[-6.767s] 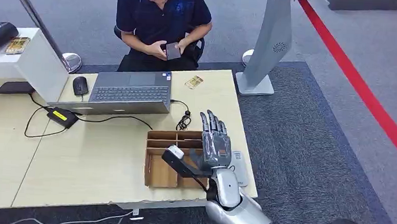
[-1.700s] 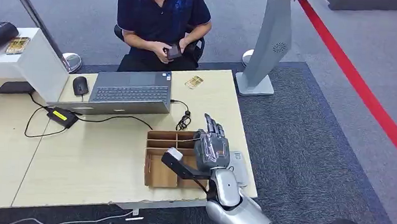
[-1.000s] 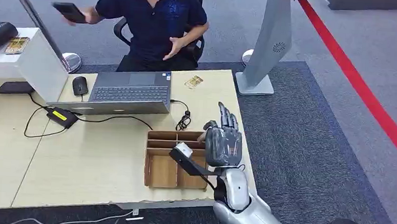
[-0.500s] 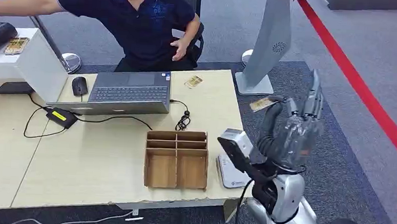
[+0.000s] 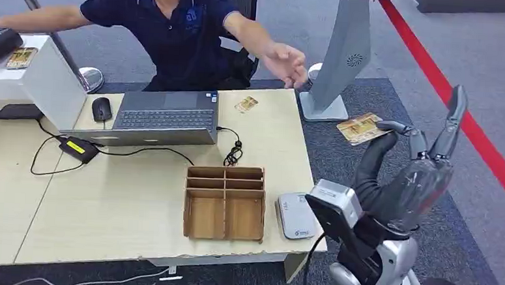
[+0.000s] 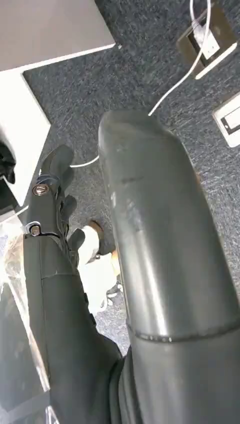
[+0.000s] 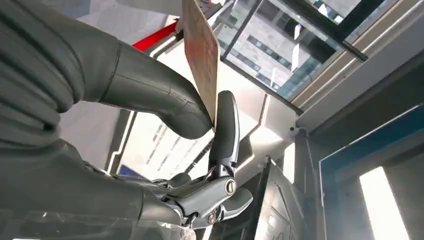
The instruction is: Pass the card to the sensor for recognition and then transmit it.
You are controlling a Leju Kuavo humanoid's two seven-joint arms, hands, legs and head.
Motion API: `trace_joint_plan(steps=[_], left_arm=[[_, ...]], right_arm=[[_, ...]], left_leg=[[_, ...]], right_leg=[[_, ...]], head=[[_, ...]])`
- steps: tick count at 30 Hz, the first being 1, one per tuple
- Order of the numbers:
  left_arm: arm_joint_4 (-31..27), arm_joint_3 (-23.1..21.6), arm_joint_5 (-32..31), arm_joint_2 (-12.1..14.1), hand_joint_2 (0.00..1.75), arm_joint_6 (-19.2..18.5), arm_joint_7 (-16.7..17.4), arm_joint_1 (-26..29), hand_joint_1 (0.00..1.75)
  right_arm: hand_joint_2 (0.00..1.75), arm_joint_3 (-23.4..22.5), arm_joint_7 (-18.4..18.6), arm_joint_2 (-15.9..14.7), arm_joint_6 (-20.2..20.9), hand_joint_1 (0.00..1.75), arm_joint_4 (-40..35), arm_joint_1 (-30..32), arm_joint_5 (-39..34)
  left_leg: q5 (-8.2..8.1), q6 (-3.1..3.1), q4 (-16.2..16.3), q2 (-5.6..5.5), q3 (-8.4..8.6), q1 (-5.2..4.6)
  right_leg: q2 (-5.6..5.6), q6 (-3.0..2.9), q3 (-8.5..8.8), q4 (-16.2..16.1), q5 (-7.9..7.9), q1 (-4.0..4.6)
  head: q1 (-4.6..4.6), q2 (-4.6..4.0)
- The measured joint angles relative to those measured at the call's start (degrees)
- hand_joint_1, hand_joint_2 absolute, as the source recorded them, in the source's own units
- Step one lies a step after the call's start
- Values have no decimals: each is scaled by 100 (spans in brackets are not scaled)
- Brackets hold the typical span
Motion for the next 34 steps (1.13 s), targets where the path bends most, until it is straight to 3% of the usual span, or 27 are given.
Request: trace_joint_plan(steps=[6, 17, 28, 29, 30, 33, 34], left_arm=[[0, 70, -122, -35, 0, 0, -44, -4, 0], [0, 201, -352, -66, 0, 0, -144, -19, 0], [7, 291, -387, -92, 0, 0, -190, -33, 0], [7, 291, -387, -94, 0, 0, -190, -34, 0], [9, 293, -391, -94, 0, 0, -190, -34, 0], [9, 295, -393, -94, 0, 0, -192, -34, 0], [9, 295, -387, -94, 0, 0, -192, -34, 0]], right_arm=[[175, 52, -264, 98, 13, 175, 20, -97, -306], [175, 219, -1080, 518, 28, 175, 461, -369, -1001], [175, 448, -1331, 874, 28, 175, 1165, -609, -1311], [175, 463, -1331, 887, 28, 150, 1216, -626, -1338], [175, 485, -1331, 903, 28, 0, 1313, -654, -1386], [175, 533, -1298, 927, 28, 0, 1471, -696, -1464], [0, 573, -1248, 938, 28, 0, 1543, -718, -1480]], left_leg=[[0, 0, 0, -1, -2, 0], [0, -1, -1, -4, -5, 3], [0, -1, -1, -4, -5, 3], [0, -1, -1, -4, -5, 3], [1, -1, -1, -4, -5, 3], [1, -1, -1, -4, -6, 3], [1, -1, -1, -4, -6, 3]], right_leg=[[-1, 0, 0, 0, 0, 0], [-3, 0, 0, 3, 0, 2], [-3, -1, -1, 3, -1, 1], [-3, -1, -1, 3, -1, 2], [-3, -1, -1, 3, -1, 2], [-3, -1, -1, 3, -1, 2], [-3, -1, -1, 3, -1, 2]], head=[[0, 0], [2, 0], [0, 0], [0, 0], [-2, 0], [0, 0], [0, 0]])
